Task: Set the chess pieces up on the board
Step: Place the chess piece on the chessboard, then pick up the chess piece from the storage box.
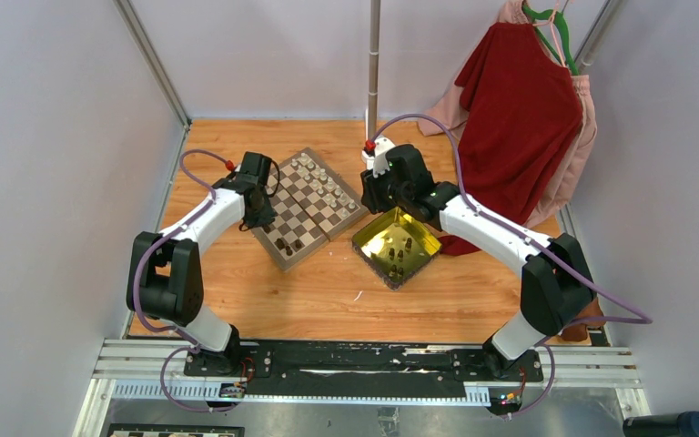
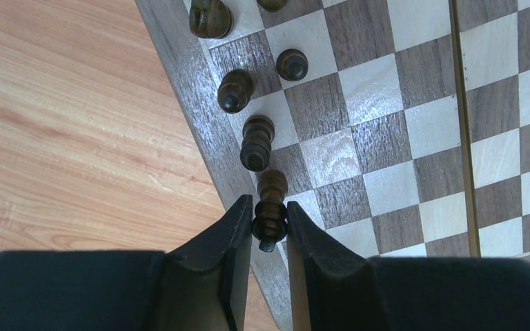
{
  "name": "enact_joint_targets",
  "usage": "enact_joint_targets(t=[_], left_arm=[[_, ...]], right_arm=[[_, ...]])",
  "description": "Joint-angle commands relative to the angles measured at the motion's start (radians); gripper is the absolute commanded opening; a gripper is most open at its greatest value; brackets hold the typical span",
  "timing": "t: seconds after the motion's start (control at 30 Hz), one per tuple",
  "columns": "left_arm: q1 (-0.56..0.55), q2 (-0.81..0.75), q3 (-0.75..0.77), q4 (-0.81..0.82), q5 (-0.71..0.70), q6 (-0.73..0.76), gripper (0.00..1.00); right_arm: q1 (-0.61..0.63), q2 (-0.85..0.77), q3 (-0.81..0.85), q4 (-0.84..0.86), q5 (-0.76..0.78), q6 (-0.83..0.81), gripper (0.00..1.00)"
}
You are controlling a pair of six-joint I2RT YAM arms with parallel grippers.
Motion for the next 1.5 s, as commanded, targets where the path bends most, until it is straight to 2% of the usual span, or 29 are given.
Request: enact_joint_targets(t=[0.0, 0.13, 0.3, 0.6, 0.83, 1.03, 1.27, 1.47], left_arm=[[0.009, -0.016, -0.013, 0.010, -0.015, 0.009, 0.30], [0.009, -0.020, -0.012, 0.010, -0.016, 0.011, 0.38], [0.009, -0.023, -0.011, 0.007, -0.018, 0.010, 0.43], [0.009, -0.068, -0.002, -0.007, -0.027, 0.009, 0.45], [0.009, -0.227, -0.004, -0.018, -0.013, 0.012, 0.56], [0.003, -0.375, -0.029, 0.008, 0.062, 0.033, 0.66], [-0.089, -0.485, -0.069, 0.045, 0.115, 0.070, 0.76], [-0.167, -0.518, -0.081, 0.061, 0.140, 0.099, 0.77]], right_arm=[[-0.013, -0.025, -0.014, 0.012, -0.007, 0.008, 0.39], [-0.014, -0.025, -0.014, 0.013, -0.007, 0.007, 0.39], [-0.014, -0.027, -0.013, 0.012, -0.008, 0.006, 0.39], [-0.012, -0.031, -0.012, 0.011, -0.003, 0.002, 0.39], [-0.002, -0.031, -0.001, -0.037, 0.052, -0.004, 0.39], [0.010, -0.035, 0.035, -0.172, 0.127, 0.014, 0.38], [0.026, -0.125, -0.020, -0.277, 0.292, 0.072, 0.39], [0.030, -0.191, -0.080, -0.370, 0.354, 0.144, 0.40]])
